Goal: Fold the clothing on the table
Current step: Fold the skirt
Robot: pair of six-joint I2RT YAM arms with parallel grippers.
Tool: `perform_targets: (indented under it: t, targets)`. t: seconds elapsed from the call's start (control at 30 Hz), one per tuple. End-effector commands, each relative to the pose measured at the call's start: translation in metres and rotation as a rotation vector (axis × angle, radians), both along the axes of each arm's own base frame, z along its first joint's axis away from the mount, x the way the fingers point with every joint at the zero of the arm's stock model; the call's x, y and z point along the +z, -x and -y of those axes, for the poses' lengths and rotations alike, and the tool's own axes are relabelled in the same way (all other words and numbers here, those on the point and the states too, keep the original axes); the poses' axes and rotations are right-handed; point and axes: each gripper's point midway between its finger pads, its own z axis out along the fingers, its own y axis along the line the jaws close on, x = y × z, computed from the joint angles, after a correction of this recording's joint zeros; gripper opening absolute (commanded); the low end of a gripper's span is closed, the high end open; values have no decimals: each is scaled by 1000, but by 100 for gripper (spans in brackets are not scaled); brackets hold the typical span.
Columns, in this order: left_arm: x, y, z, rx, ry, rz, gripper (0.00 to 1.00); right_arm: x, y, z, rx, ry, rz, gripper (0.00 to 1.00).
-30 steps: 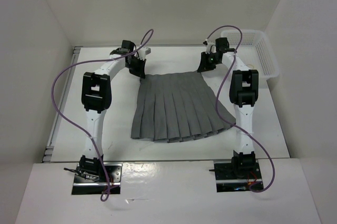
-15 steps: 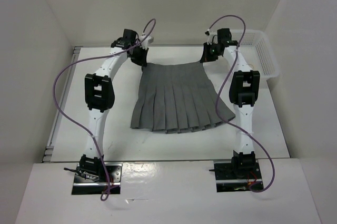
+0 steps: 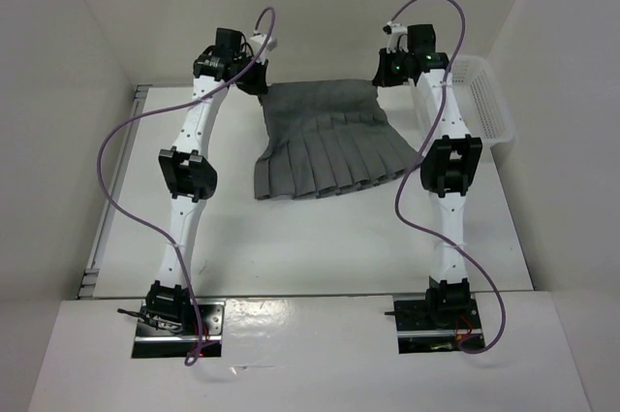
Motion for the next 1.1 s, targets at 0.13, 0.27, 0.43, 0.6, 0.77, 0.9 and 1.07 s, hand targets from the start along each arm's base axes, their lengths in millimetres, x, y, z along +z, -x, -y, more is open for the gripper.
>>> perform_targets:
  t: [0.13,0.27,0.43,0.6,0.77,0.9,1.07]
  targets:
    - [34,42,26,-52,43,-64,0,32,47,-12,2,45,30,0]
    - [34,52,40,-54,19,-78,0,5,68,-17,11,72,-15,0]
    - [29,82,87,-113,-25,-119,0,-9,94,-20,16,86,-29,0]
    - [61,120,136,-103,-69,-71,0,15,122,-15,-1,77,16,0]
    - [73,173,153,-51,-185,-16,0,21,142,-9,-18,90,25,0]
    - [54,202,124,-20,-214,-27,0,12,155,-5,-24,99,0,0]
    - [-15,226,55,51,-316,-119,0,3,167,2,-43,132,-25,0]
